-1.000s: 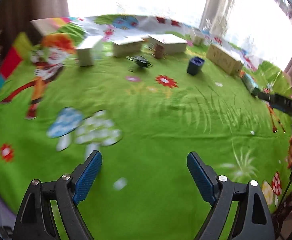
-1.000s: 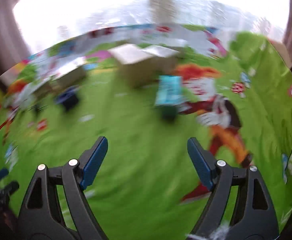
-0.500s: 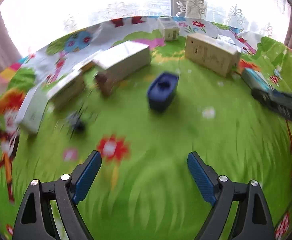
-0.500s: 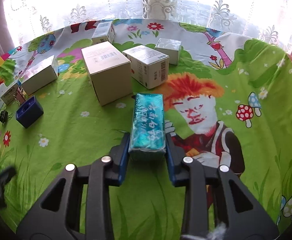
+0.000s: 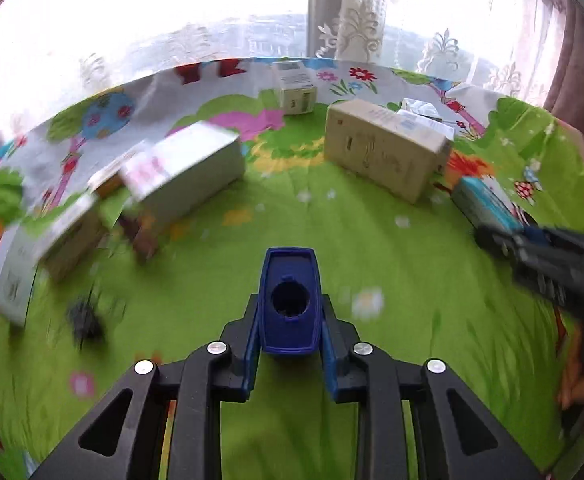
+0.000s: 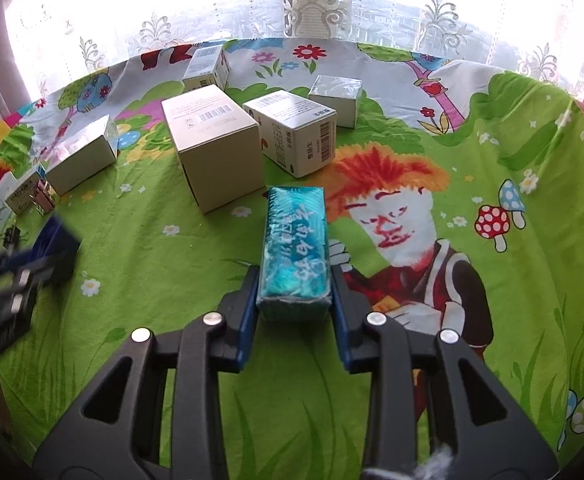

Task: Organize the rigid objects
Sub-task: 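Grasp the teal tissue pack with the right tool while the left tool grasps the blue holder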

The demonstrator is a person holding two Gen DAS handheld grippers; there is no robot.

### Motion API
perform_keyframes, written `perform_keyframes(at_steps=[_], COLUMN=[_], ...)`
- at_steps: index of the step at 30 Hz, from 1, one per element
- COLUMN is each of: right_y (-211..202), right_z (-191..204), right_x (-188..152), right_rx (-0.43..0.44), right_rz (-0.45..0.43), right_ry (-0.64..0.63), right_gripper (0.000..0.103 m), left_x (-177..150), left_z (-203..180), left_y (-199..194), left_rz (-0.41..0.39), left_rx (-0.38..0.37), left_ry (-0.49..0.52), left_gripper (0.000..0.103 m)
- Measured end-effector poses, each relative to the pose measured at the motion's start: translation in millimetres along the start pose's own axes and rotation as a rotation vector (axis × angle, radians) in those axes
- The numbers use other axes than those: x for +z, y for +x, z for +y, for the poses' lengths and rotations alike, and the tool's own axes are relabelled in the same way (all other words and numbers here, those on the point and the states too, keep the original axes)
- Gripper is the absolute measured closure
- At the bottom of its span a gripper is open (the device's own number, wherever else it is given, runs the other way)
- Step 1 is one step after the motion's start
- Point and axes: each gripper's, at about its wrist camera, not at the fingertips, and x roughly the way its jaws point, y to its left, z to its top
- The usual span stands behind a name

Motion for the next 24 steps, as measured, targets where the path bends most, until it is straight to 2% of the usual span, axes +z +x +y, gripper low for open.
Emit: perform_keyframes(at_steps=[6, 10, 14, 19, 24], right_y=[-1, -3, -4, -9, -37], right_z=[-6, -13, -16, 1, 52], right_x=[0, -1, -2, -7, -40], right_rx=[0.043, 0.086, 0.103, 0.064, 0.195], right_rz=[-0.006, -0.012, -0.016, -0.007, 0.007], right_ry=[0.036, 0.072, 0.089, 0.032, -0.041], right_gripper=[0.066, 0.066, 0.066, 0.066, 0.066], left_x=[-65, -77, -81, -84, -83], left_z=[34, 65, 87, 92, 89], left_y=[-55, -67, -61, -61, -60], left_rz=[-0.065, -0.096, -0.07, -0.08, -0.076], left_rx=[0.093, 0.128, 0.081, 0.041, 0.052], left_ry=[-0.093, -0.197, -0.294, -0.33, -0.321], left_gripper=[0.076, 0.076, 0.076, 0.076, 0.076])
